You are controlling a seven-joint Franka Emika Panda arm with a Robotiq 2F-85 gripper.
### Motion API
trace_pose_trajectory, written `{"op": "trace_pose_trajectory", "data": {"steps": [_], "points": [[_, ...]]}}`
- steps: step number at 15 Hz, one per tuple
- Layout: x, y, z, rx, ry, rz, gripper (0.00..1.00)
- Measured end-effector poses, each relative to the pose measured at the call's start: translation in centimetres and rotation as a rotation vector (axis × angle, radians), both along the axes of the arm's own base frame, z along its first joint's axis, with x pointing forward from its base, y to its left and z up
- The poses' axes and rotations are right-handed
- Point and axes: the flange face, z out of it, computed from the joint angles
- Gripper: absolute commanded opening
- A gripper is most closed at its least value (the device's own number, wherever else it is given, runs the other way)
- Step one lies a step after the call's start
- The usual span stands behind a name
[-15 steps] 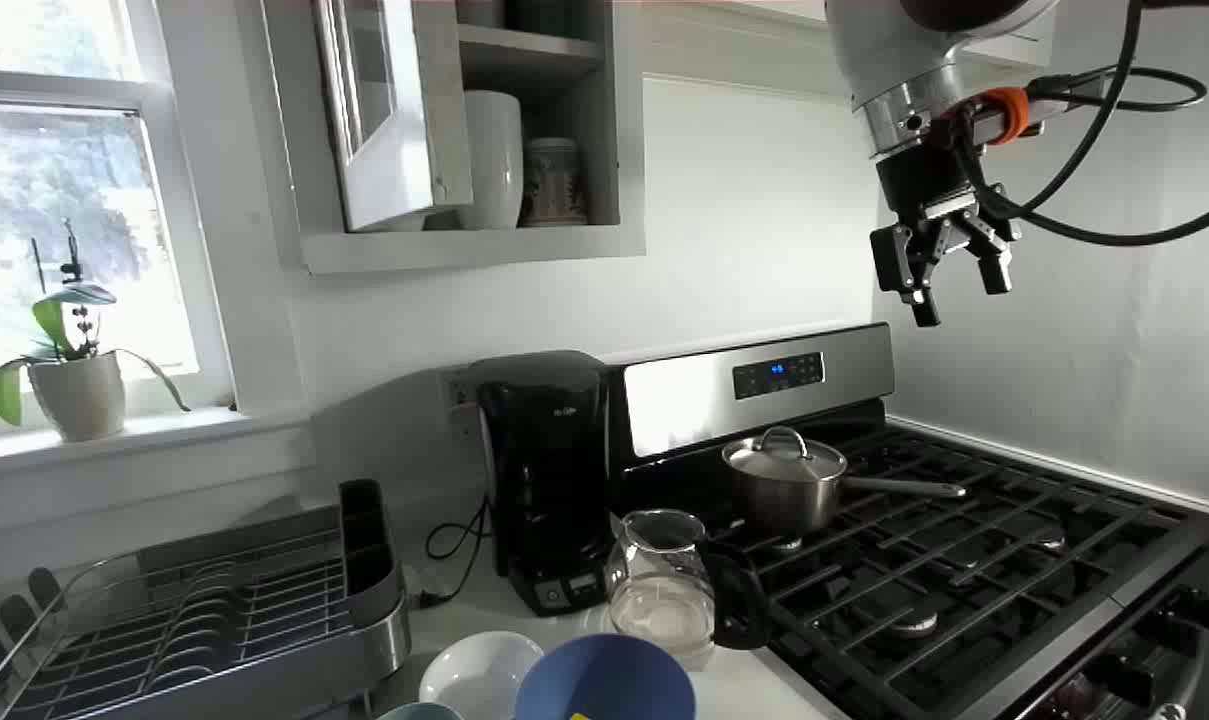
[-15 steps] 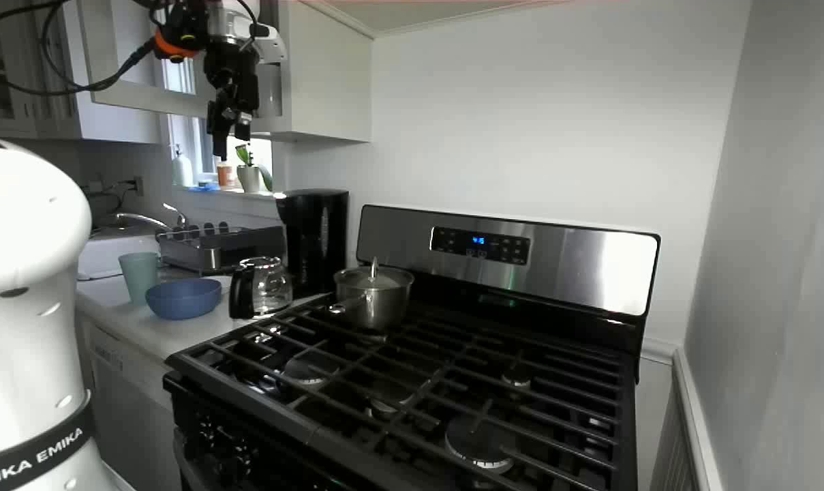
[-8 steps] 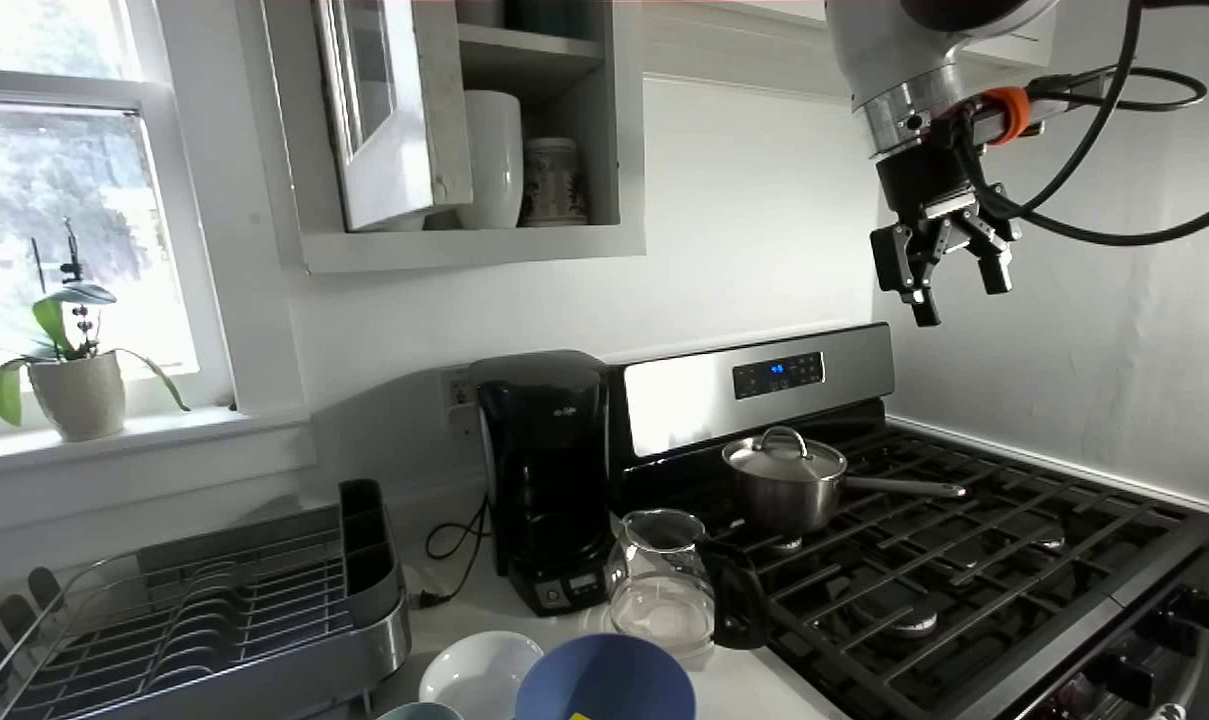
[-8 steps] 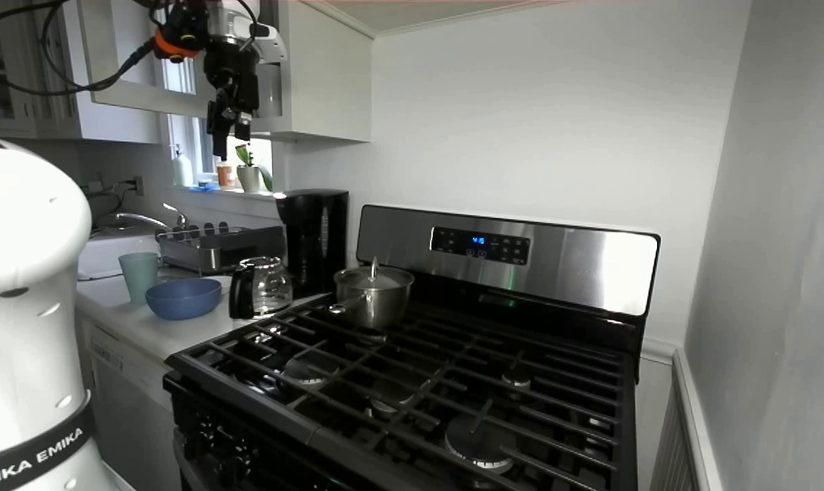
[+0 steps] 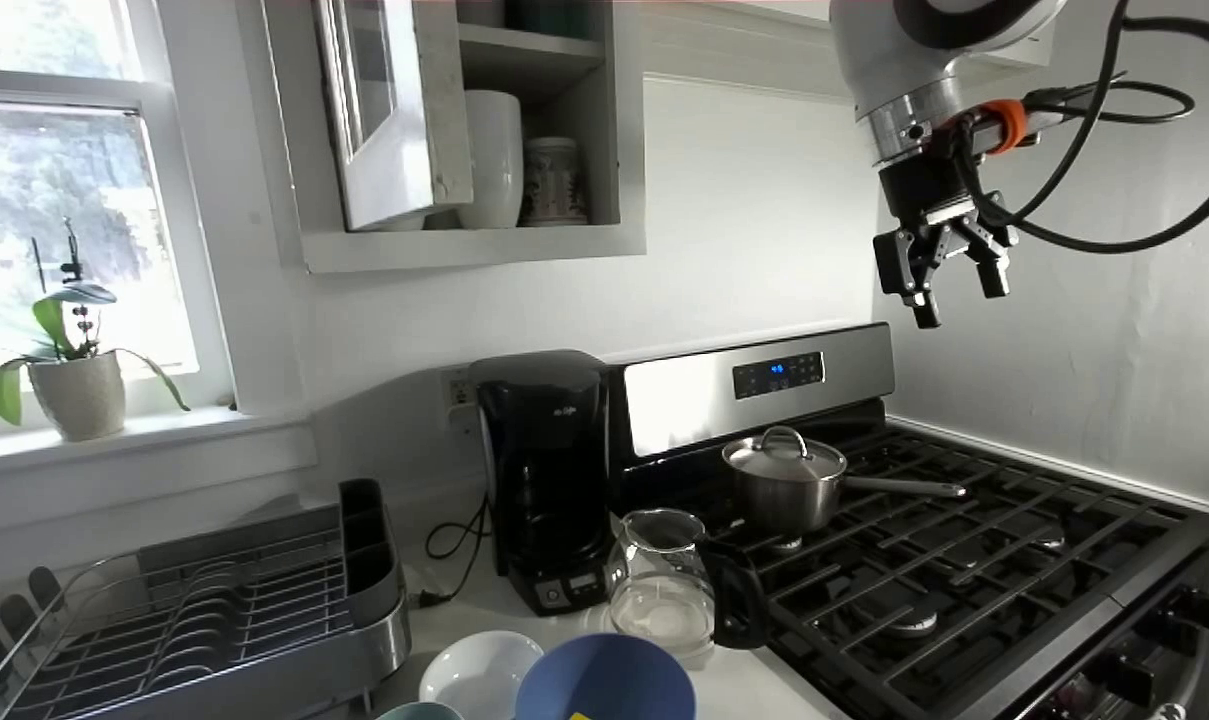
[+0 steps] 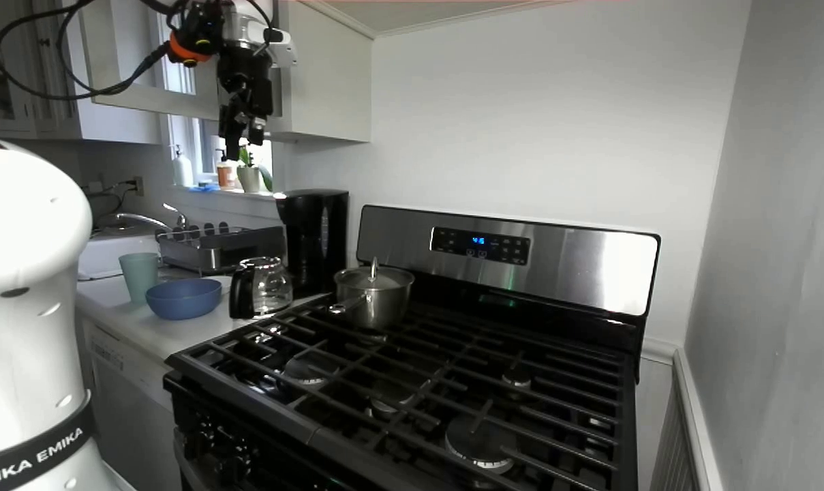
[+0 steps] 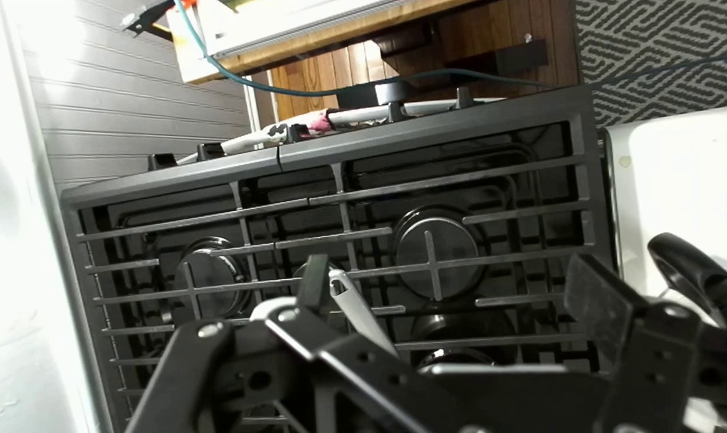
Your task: Remove the lid from the pot and put it on the stove
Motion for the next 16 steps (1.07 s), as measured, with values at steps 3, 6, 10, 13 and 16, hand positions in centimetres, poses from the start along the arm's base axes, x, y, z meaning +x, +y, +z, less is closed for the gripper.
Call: {"op": "trace_pose_trajectory", "data": {"steps": [3,6,10,13,16], "points": [[1.9,-5.1,-1.4,0.007,0.039,0.032,1.0],[3.7,-10.0,-4.2,0.022,0.072,0.122,1.0],[5.8,-13.6,-9.7,0.041,0.055,0.265,1.0],[6.6,-14.3,-12.3,0.06,0.056,0.291,1.0],[6.6,-14.0,-11.8,0.056,0.047,0.295,1.0]]}}
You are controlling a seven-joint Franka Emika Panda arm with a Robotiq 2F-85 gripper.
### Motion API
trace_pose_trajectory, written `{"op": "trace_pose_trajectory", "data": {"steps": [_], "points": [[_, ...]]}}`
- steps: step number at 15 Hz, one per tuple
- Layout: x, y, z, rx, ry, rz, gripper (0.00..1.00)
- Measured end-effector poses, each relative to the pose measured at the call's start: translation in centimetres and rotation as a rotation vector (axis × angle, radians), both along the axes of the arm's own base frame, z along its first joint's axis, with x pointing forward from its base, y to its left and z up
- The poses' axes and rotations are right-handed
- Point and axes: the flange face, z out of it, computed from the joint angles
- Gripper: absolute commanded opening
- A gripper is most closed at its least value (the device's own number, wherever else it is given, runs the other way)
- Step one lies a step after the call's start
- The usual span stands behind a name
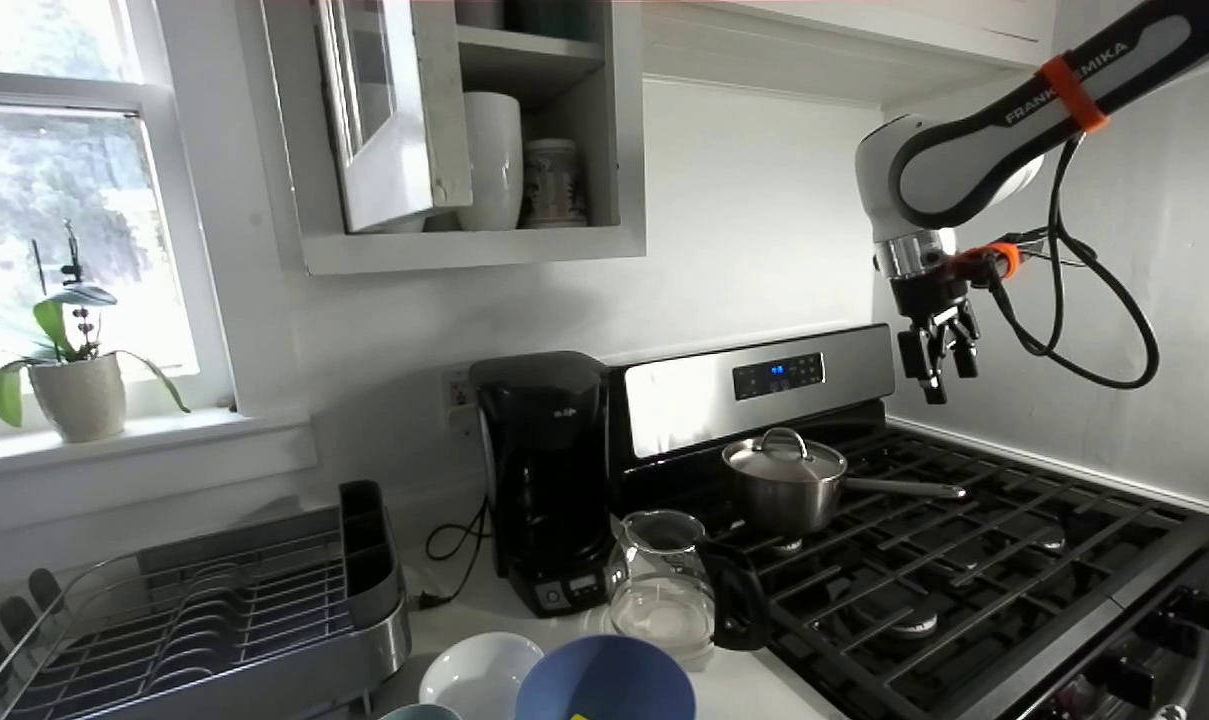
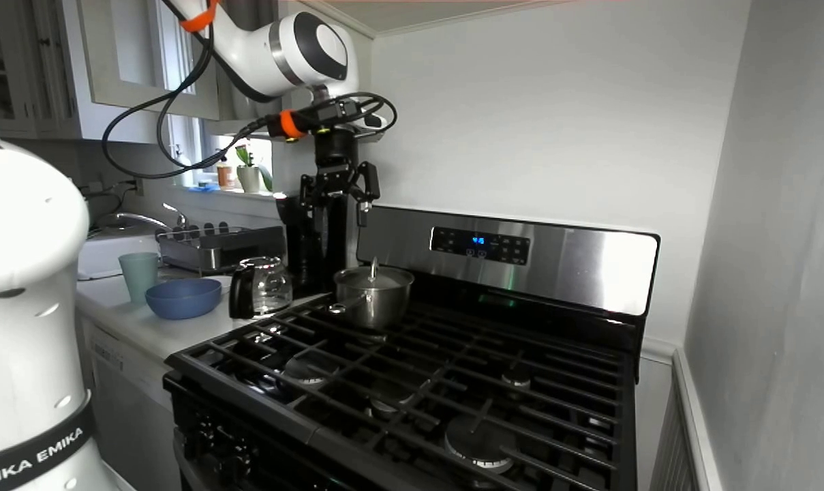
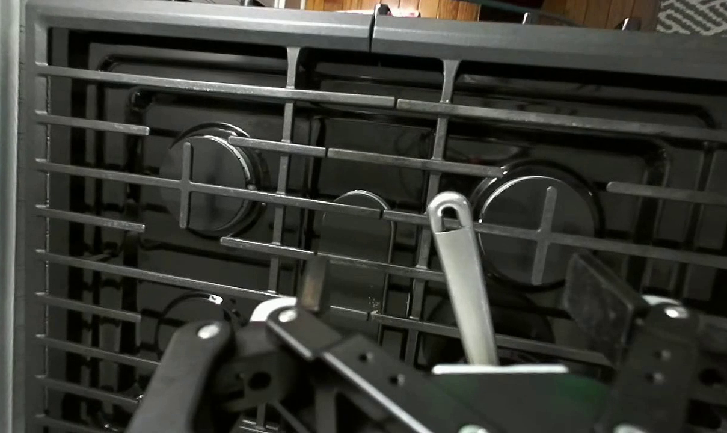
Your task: Remove the lid from the pot and put it on the stove
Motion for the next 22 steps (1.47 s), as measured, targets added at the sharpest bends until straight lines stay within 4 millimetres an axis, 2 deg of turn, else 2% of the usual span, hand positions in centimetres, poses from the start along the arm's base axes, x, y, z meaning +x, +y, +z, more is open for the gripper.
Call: {"op": "trace_pose_trajectory", "data": {"steps": [3,5,14,18,21,22], "points": [[0.1,0.1,0.1,0.001,-0.01,0.003,1.0],[1.2,0.5,-0.2,0.008,-0.05,0.021,1.0],[11.2,5.3,-3.0,0.067,-0.165,0.135,1.0],[14.8,5.8,-4.8,0.082,-0.169,0.173,1.0],[16.7,5.8,-6.4,0.092,-0.156,0.193,1.0],[17.2,5.8,-7.0,0.097,-0.149,0.196,0.96]]}}
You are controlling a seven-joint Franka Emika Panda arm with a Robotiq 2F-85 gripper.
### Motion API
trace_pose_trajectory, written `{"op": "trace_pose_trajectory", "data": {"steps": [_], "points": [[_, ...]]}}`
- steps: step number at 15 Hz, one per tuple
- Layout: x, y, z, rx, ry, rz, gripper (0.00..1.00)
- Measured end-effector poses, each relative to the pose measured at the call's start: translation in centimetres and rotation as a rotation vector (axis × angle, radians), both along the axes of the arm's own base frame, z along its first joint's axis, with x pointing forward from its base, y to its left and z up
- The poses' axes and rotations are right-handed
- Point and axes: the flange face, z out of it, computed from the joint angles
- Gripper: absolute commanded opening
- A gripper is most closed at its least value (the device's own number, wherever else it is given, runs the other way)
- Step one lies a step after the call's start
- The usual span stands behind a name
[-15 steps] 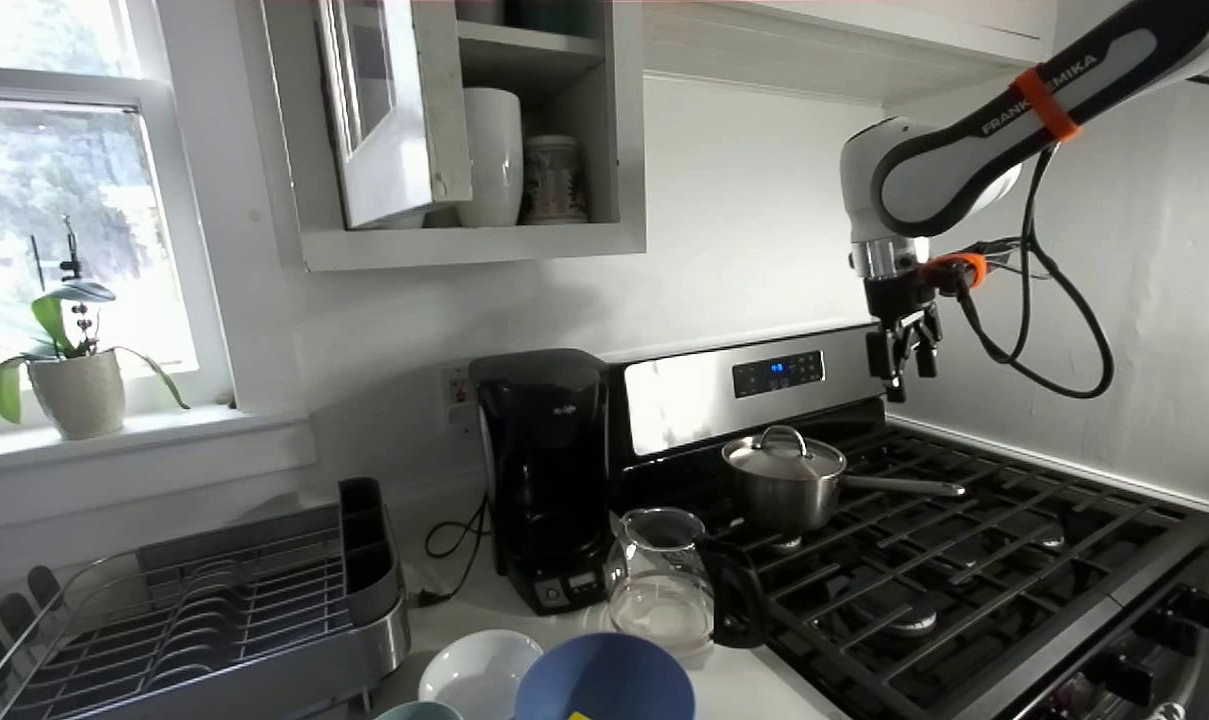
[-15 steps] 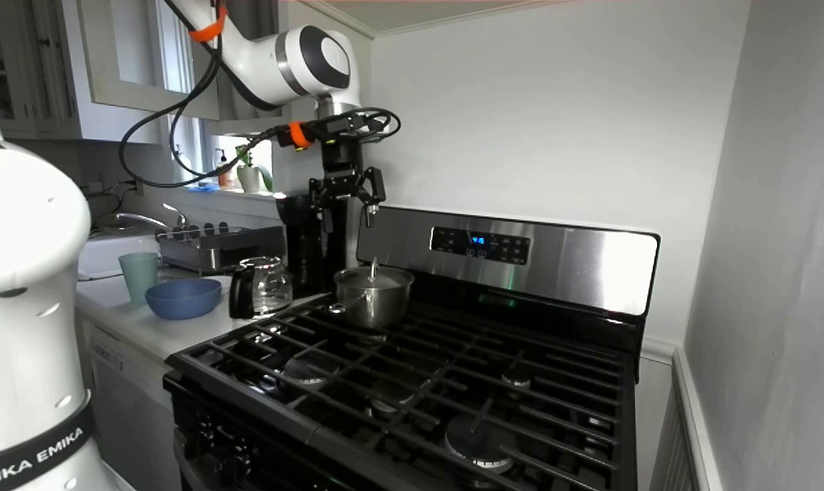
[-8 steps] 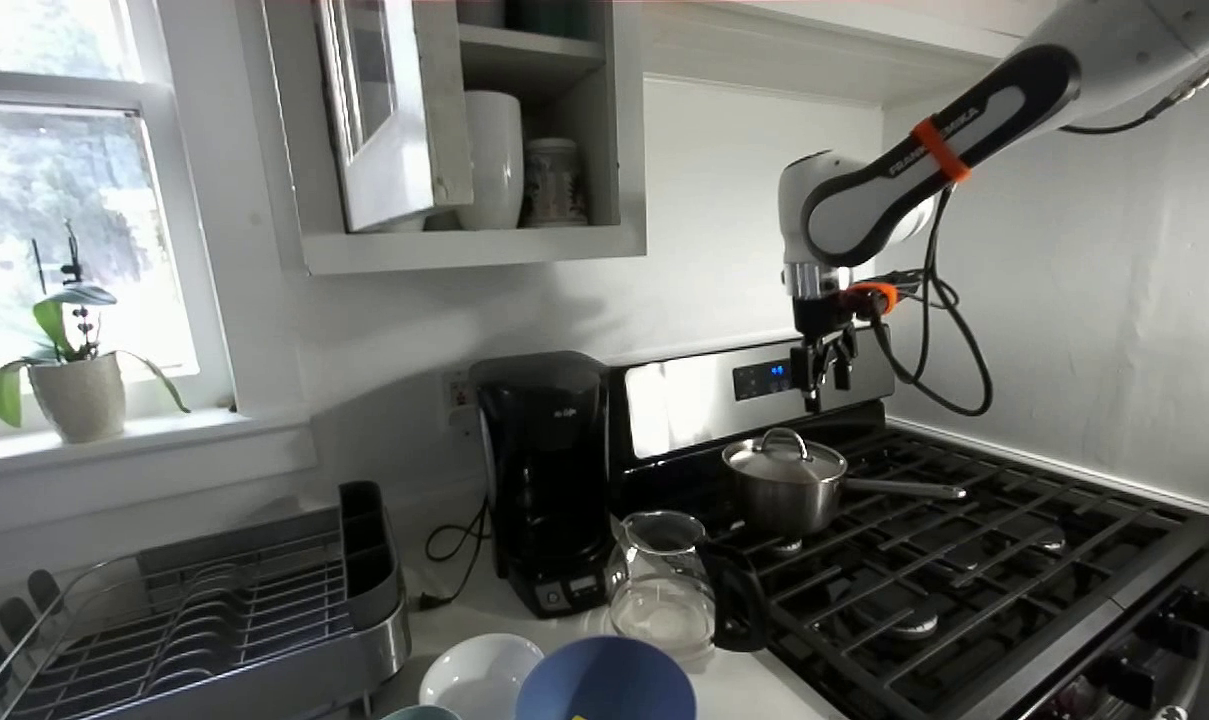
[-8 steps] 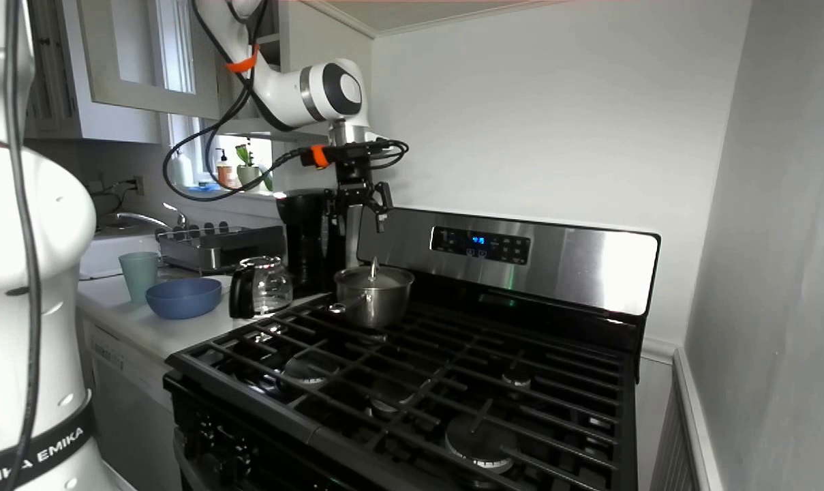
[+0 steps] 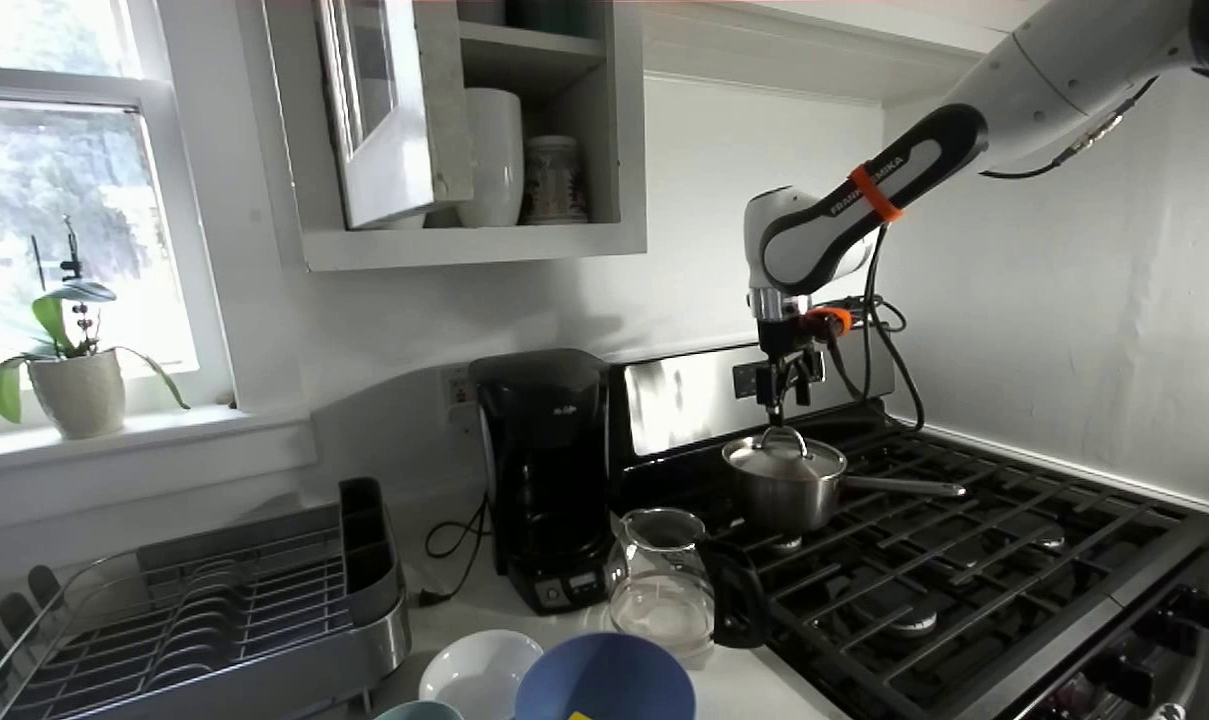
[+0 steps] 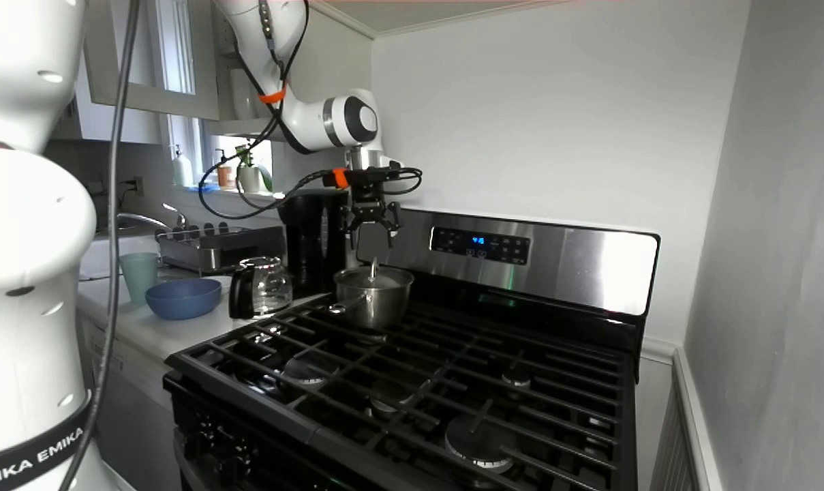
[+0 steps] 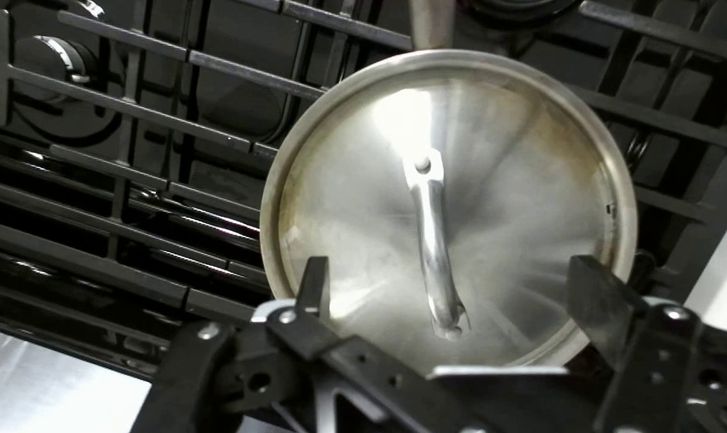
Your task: Remove the lid from the pot and put it on the stove
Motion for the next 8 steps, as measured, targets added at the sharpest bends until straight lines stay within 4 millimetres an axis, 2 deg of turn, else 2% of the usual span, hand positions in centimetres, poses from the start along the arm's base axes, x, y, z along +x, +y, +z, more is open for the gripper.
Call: {"op": "trace_pose_trajectory", "data": {"steps": [2,3,8], "points": [[0.7,0.0,-1.1,0.006,0.014,0.007,0.71],[0.9,0.0,-1.7,0.01,0.022,0.008,0.71],[1.5,-0.4,-3.7,0.03,0.052,-0.01,0.35]]}}
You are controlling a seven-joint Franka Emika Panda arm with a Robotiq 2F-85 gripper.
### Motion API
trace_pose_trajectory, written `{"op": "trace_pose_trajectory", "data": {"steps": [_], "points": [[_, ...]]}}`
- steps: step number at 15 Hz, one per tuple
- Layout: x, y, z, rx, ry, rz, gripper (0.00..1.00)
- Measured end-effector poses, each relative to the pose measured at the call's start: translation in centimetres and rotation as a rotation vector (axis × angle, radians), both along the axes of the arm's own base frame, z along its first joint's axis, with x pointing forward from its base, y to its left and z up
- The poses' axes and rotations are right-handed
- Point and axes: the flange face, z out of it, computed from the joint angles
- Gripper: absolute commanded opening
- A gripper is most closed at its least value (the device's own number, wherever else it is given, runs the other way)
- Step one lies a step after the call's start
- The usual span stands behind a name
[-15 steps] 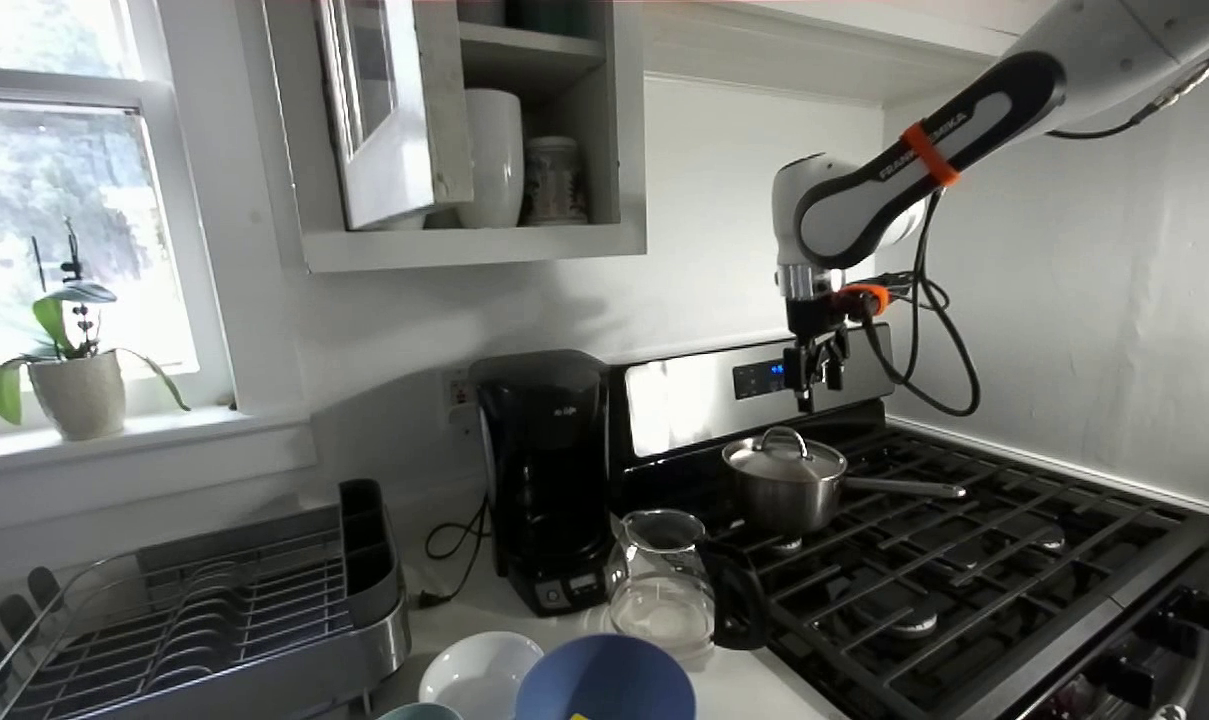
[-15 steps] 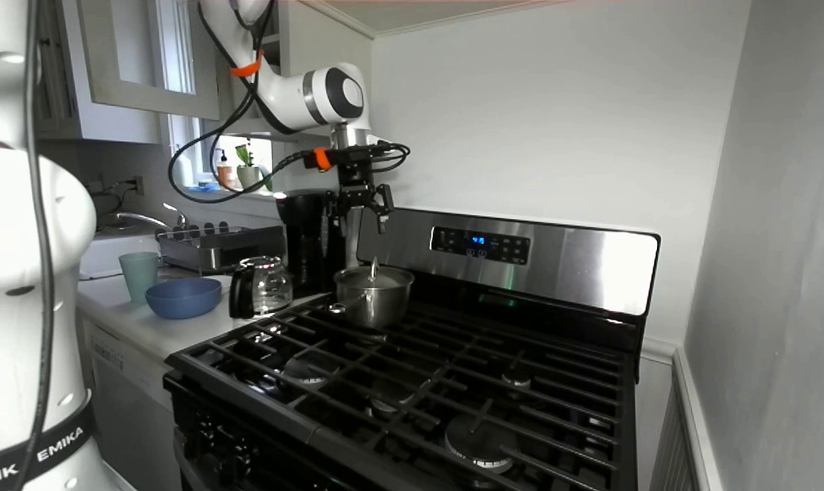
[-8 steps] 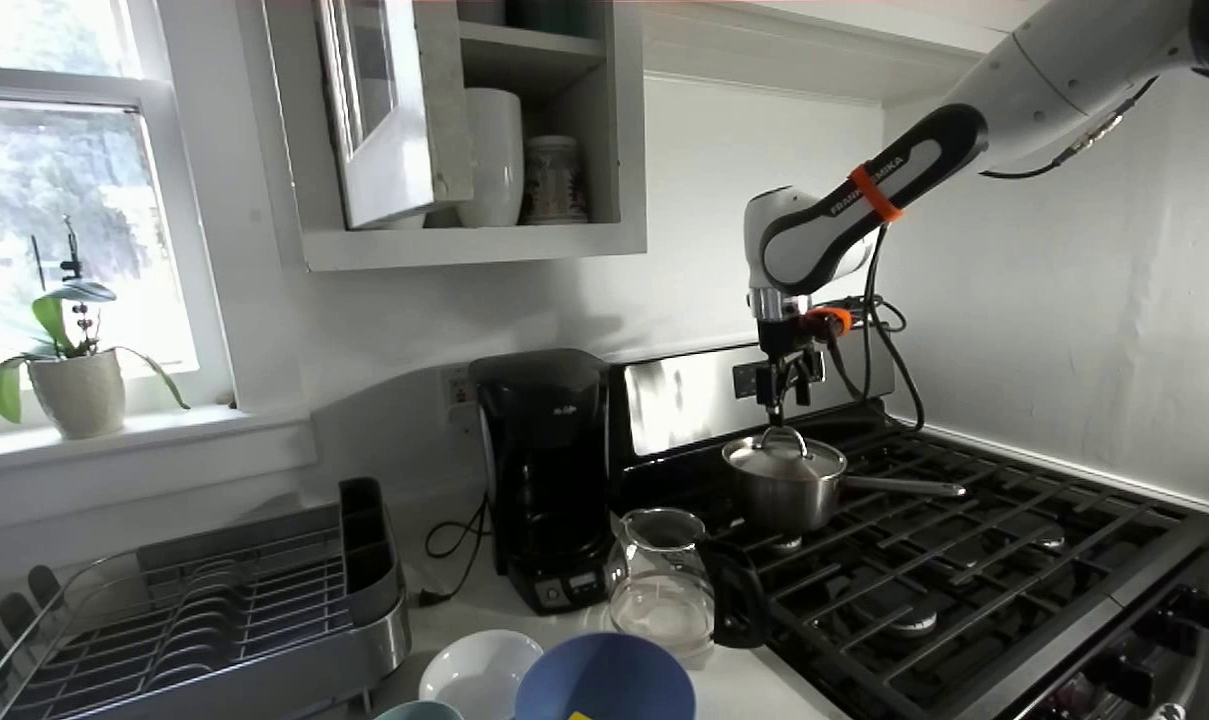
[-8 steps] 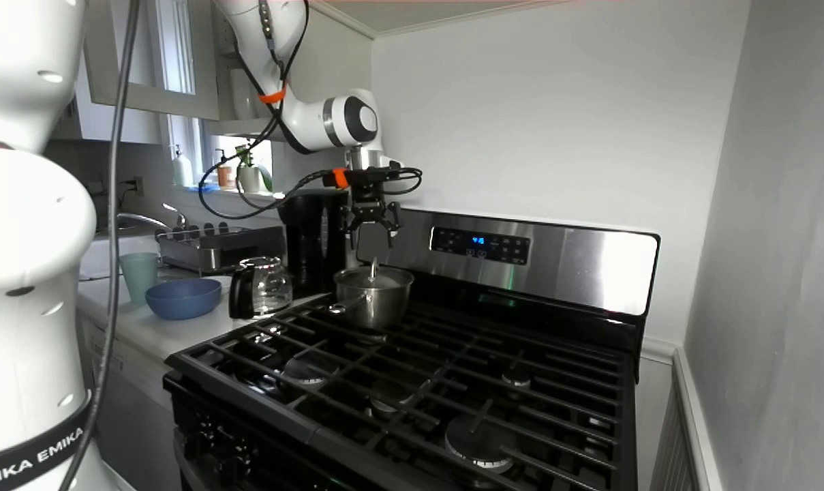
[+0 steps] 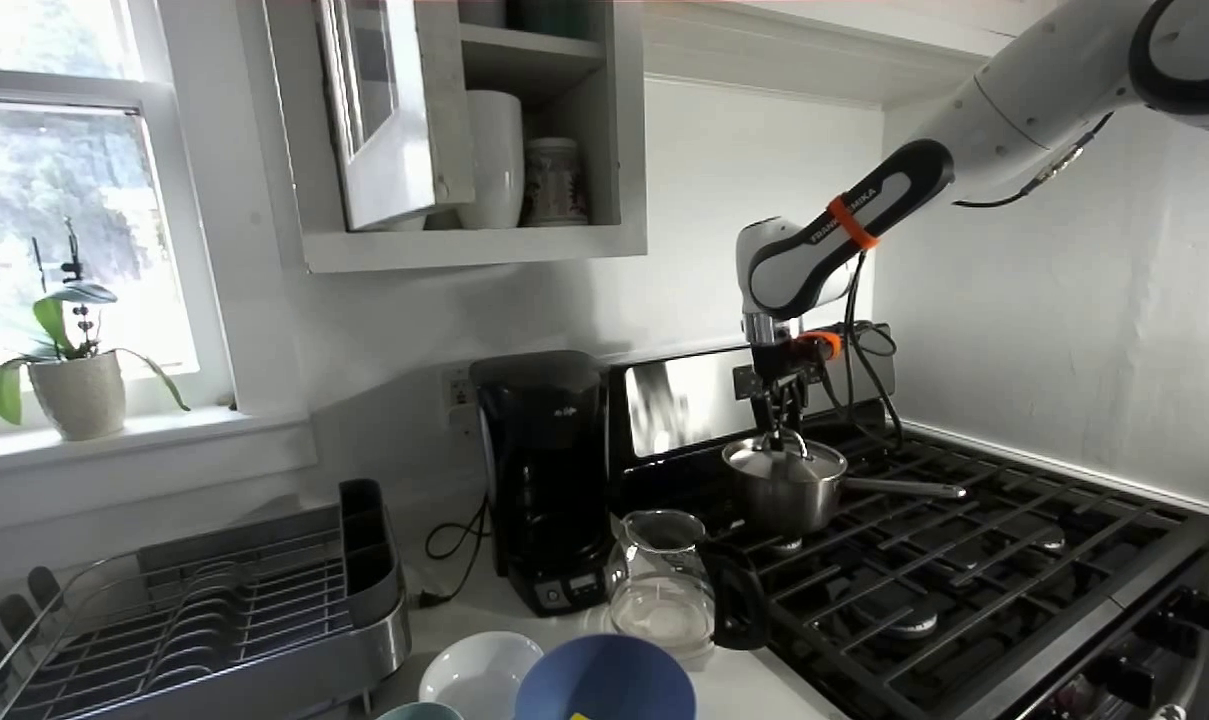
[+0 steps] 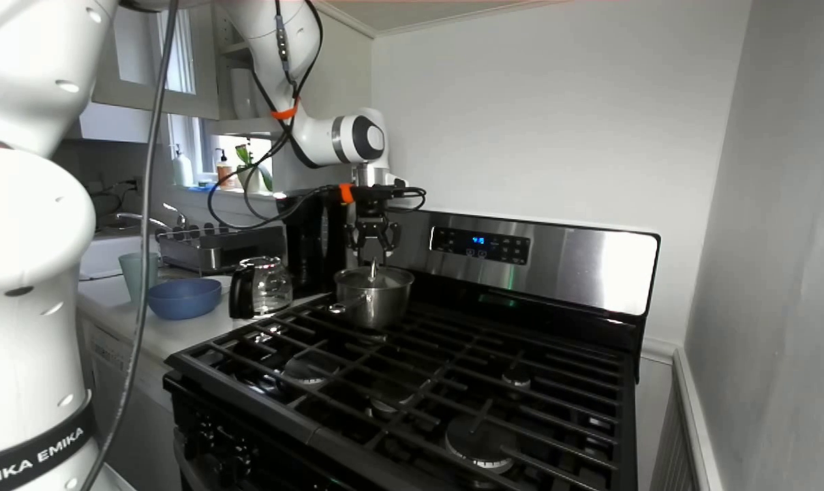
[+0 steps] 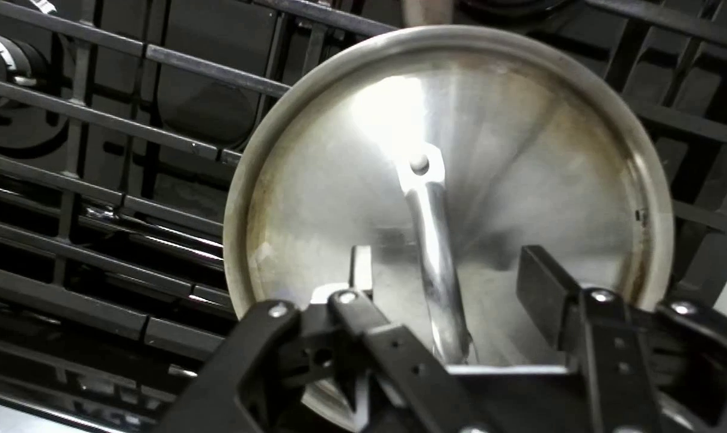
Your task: Remove the lid from the pot and put it on the stove
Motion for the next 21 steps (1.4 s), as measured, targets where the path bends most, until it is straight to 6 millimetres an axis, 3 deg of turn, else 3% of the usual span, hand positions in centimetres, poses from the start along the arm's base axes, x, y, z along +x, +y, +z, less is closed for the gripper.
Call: {"op": "trace_pose_trajectory", "data": {"steps": [4,6,11,16,18,21], "points": [[0.1,-0.2,-0.3,0.028,0.008,-0.01,0.07],[0.2,-0.5,-0.1,0.029,0.013,-0.016,0.0],[0.0,-0.7,1.7,0.039,0.039,-0.036,0.04],[-1.9,-1.3,6.3,0.04,0.064,-0.064,0.04],[-3.4,-2.6,7.9,0.052,0.057,-0.097,0.04],[-7.1,-6.4,9.6,0.1,0.046,-0.201,0.04]]}}
